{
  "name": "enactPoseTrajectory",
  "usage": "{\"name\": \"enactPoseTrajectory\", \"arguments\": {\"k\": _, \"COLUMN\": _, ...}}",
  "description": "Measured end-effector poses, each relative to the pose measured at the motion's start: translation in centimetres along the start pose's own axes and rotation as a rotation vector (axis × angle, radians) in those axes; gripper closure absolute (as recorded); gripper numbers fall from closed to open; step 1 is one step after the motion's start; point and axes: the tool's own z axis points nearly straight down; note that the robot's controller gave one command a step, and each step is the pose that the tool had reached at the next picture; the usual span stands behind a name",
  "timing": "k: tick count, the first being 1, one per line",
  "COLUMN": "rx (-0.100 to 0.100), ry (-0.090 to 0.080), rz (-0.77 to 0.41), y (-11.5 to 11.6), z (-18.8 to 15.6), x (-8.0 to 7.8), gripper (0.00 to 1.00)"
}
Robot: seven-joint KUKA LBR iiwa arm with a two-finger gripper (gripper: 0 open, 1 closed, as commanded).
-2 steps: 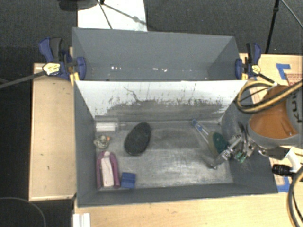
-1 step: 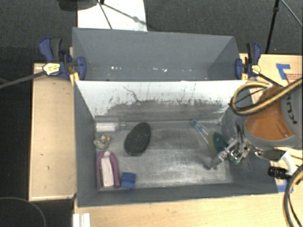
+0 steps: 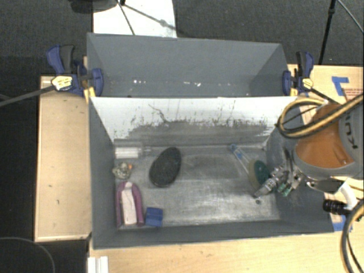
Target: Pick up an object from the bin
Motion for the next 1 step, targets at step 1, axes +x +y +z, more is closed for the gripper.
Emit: {"name": "enactPoseTrajectory", "arguments": {"k": 1, "rx": 0.001, "ry": -0.001, "rz": -0.008, "y": 0.09, "z": -4.44, "x": -0.15, "gripper": 1.00}}
